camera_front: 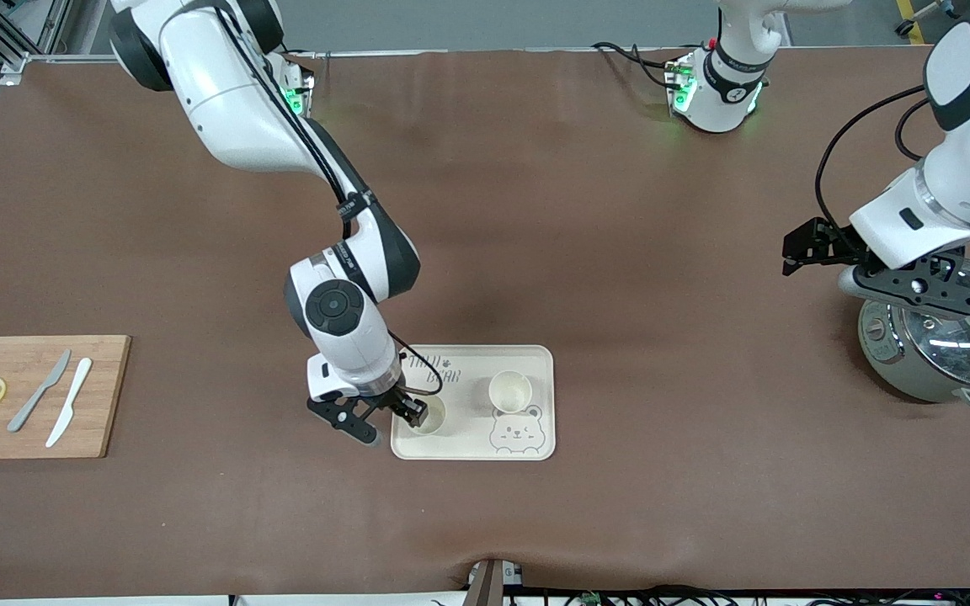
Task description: Place white IKEA cup upright on tray with both arms
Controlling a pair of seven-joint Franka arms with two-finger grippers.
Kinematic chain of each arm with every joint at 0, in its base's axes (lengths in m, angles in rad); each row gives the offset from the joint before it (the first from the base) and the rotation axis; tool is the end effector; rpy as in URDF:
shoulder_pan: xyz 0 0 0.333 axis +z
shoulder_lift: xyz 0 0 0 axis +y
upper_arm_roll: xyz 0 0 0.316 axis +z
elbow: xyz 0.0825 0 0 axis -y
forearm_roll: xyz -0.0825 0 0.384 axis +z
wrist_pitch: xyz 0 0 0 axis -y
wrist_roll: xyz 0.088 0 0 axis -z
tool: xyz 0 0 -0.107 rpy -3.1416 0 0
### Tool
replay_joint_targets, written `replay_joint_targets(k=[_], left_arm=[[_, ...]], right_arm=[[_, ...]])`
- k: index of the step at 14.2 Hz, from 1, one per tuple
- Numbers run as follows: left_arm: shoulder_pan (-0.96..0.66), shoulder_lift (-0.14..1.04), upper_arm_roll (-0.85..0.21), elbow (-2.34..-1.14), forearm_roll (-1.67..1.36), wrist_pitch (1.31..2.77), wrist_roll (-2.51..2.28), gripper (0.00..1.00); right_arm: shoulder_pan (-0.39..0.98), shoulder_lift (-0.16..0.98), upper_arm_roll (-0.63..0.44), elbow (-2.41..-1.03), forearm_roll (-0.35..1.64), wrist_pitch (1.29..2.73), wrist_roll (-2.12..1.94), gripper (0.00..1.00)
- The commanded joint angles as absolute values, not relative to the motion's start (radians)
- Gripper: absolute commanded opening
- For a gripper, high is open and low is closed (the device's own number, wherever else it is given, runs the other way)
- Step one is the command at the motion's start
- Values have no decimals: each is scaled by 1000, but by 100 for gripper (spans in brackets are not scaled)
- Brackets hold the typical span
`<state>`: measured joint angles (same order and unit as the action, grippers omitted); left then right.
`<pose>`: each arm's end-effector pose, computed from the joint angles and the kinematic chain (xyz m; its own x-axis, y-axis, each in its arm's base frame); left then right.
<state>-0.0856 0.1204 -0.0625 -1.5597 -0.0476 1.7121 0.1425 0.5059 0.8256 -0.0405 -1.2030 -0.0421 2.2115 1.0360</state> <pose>0.5950 -0.0912 0.5731 0.9594 -0.2791 0.0395 -0.2809 -0.9585 0.0497 0.6892 0.3548 0.3021 0.8469 -0.5101 0.1503 -0.4962 -0.8597 -0.1213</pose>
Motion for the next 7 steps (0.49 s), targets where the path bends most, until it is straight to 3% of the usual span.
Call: replay_joint_targets(k=[1, 4, 7], left_arm=[[-78, 112, -64, -1551, -72, 1706, 158, 100], [-84, 113, -67, -1559, -60, 1689, 163, 100], [-94, 115, -71, -1560, 9, 1684, 163, 100]], right_arm=[[477, 675, -32, -1224, -58, 2033, 993, 100], [434, 533, -31, -1232, -48, 1757, 873, 100], [362, 337, -32, -1374, -48, 1629, 709, 100]])
